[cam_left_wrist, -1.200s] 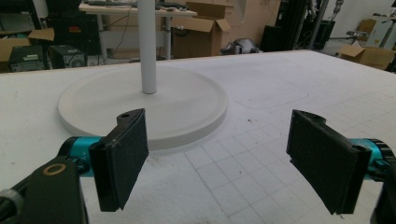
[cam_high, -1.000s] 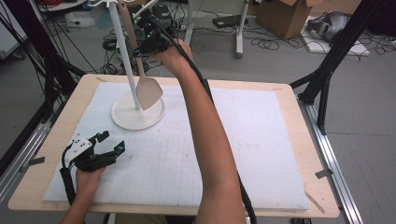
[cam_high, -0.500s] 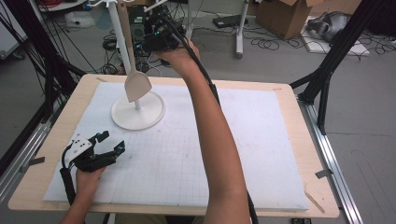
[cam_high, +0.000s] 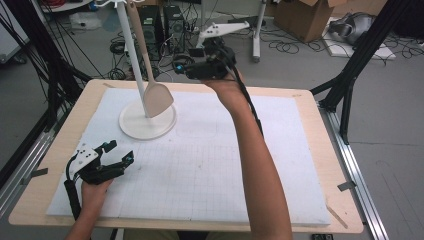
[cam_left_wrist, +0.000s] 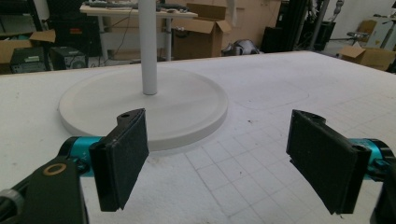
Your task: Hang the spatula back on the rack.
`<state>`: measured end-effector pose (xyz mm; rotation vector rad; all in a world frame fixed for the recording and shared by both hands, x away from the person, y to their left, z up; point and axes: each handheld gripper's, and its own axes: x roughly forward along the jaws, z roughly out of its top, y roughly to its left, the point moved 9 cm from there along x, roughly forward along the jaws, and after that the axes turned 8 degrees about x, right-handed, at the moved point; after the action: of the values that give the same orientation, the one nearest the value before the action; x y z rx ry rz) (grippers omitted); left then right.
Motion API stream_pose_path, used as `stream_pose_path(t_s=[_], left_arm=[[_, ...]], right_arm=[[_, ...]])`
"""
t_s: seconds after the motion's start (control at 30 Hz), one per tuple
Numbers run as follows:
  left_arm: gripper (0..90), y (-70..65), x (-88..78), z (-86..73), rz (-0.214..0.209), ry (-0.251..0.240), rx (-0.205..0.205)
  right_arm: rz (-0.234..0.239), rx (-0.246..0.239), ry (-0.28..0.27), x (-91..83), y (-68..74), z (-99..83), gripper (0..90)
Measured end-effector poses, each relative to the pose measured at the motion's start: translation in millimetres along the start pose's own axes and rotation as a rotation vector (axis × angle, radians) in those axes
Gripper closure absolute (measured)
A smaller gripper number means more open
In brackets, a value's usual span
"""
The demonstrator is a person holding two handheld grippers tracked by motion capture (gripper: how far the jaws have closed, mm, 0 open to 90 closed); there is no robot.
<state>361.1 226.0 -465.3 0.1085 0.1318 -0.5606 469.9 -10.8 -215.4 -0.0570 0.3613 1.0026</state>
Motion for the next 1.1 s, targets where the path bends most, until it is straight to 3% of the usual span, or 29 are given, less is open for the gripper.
stream_pose_path(t_s=[0.1,0.27,0.43,0.63,0.77,0.87,0.93,1.1], left_arm=[[21.0,0.2,-0.2,0.0,0.002,-0.001,0.000],[20.7,0.1,-0.1,0.0,0.000,-0.002,-0.001],[20.6,0.5,-0.5,0.0,0.001,-0.003,-0.002],[19.6,0.1,-0.3,0.0,-0.005,-0.004,-0.002],[19.0,0.1,-0.1,-0.2,-0.002,0.001,-0.003],[18.5,-0.2,-0.3,-0.1,-0.006,-0.001,0.002],[18.5,-0.2,-0.3,-0.1,-0.004,0.000,0.004],[18.6,-0.2,0.1,0.1,0.005,-0.002,0.005]], right_arm=[[-0.001,0.008,-0.029,-16.7,-2.3,-15.9,27.2],[-0.045,0.012,-0.052,-42.9,-12.0,-50.9,19.6],[-0.098,0.022,-0.073,-75.1,-23.9,-93.3,19.3],[-0.180,0.034,-0.126,-124.3,-36.7,-163.0,17.6],[-0.257,0.080,-0.133,-150.9,-38.8,-212.2,14.4],[-0.320,0.084,-0.124,-164.1,-39.9,-247.7,14.3],[-0.347,0.124,-0.142,-172.0,-39.7,-267.3,14.3],[-0.426,0.146,-0.161,-182.6,-47.0,-302.5,14.4]])
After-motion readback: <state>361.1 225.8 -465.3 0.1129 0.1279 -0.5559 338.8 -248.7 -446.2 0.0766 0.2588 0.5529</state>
